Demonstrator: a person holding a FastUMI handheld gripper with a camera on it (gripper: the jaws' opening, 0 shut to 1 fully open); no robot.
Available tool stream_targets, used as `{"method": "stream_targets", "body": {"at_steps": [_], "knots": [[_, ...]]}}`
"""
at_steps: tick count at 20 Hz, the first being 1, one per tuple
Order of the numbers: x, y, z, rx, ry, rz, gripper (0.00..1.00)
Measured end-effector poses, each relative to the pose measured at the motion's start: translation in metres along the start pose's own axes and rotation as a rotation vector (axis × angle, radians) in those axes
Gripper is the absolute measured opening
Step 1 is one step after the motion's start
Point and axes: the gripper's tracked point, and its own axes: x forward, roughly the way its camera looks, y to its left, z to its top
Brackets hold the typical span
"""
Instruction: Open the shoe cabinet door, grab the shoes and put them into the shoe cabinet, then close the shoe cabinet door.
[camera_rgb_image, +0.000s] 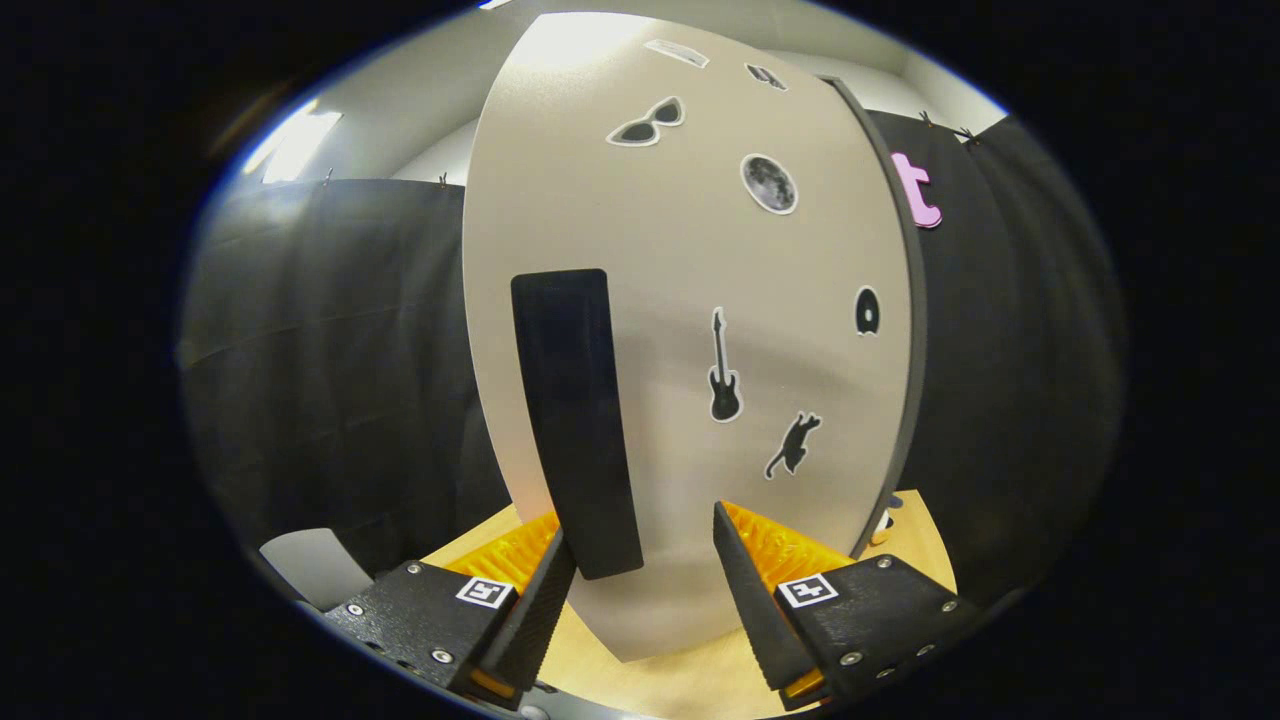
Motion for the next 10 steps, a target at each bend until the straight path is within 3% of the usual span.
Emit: {"method": "stream_targets", "body": {"at_steps": [10], "knots": [[0.046, 0.015, 0.001, 0.067, -0.042, -0.015, 0.89]]}}
